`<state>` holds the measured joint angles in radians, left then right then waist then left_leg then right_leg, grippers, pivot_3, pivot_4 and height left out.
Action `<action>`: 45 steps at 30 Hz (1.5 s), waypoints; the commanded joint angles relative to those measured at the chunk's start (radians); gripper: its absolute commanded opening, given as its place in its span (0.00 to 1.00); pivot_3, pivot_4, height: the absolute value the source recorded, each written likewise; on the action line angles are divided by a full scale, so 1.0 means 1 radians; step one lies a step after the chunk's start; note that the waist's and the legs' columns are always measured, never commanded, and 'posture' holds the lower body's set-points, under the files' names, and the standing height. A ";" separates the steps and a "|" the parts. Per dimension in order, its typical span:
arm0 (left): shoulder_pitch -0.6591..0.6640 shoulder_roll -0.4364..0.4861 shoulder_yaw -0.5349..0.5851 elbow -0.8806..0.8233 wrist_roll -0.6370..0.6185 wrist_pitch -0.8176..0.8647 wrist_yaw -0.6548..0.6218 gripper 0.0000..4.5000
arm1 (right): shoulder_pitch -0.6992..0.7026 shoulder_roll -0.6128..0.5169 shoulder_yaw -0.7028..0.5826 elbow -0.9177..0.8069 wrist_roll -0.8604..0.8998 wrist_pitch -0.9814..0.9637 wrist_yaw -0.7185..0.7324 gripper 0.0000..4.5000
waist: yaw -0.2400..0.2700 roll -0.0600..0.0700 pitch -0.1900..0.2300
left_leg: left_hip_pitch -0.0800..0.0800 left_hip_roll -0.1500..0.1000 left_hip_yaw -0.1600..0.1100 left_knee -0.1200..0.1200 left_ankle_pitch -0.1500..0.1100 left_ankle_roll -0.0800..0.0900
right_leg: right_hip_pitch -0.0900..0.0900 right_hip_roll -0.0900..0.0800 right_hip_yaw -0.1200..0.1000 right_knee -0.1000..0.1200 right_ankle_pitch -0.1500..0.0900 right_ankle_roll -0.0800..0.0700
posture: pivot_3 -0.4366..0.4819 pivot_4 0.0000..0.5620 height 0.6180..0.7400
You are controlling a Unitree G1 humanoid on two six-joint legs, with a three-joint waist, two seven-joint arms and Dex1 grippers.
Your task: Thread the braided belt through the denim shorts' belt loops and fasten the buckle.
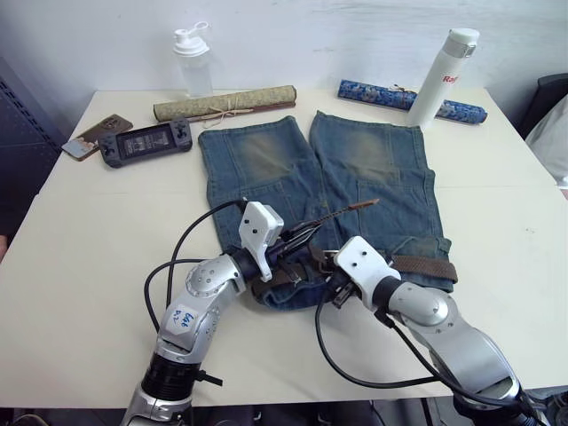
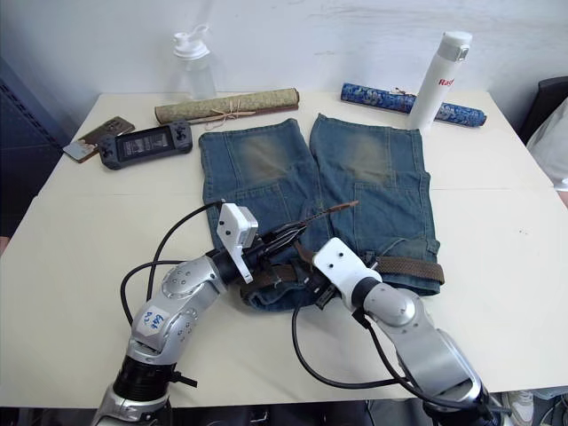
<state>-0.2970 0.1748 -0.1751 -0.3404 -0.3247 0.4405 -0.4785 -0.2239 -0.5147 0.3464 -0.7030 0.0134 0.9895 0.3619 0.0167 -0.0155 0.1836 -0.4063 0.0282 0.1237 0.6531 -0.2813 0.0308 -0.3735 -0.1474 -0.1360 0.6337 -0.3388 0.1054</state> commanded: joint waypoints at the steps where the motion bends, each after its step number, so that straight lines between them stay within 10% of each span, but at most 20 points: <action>1: -0.013 -0.007 -0.012 -0.023 -0.005 -0.026 -0.013 0.00 | -0.015 -0.004 0.057 0.051 -0.025 0.066 -0.010 0.02 | -0.003 0.000 0.000 | 0.000 0.000 0.000 0.000 0.000 0.000 | 0.000 0.000 0.000 0.000 0.000 0.000 | 0.48 0.27 0.82; 12: -0.162 -0.049 -0.054 0.110 -0.025 -0.031 -0.106 0.00 | -0.118 -0.007 0.155 0.092 0.034 0.247 0.067 0.02 | -0.018 -0.004 -0.004 | 0.001 0.001 -0.001 0.000 0.000 0.000 | 0.001 0.000 0.000 0.000 0.000 -0.001 | 0.48 0.27 0.82; 28: -0.562 -0.086 0.000 0.828 0.006 -0.277 -0.466 0.00 | -0.096 -0.005 0.192 0.093 0.058 0.209 0.106 0.02 | -0.021 -0.007 -0.009 | 0.002 0.001 -0.001 -0.002 0.000 -0.002 | 0.003 0.002 -0.006 -0.004 0.000 -0.001 | 0.48 0.27 0.82; 45: -0.896 -0.360 0.055 1.292 0.108 -0.529 -0.485 0.00 | -0.061 0.002 0.175 0.075 0.074 0.228 0.115 0.02 | -0.014 -0.007 -0.010 | 0.000 0.000 -0.004 -0.001 -0.001 0.001 | 0.005 -0.001 -0.016 -0.005 0.000 -0.001 | 0.48 0.27 0.82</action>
<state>-1.1050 -0.1072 -0.1451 1.0014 -0.1889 -0.0316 -0.9750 -0.3443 -0.5256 0.4210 -0.6845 0.0159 1.1621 0.4202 0.0024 -0.0228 0.1740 -0.4061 0.0280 0.1192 0.6526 -0.2824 0.0320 -0.3683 -0.1486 -0.1532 0.6281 -0.3383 0.1047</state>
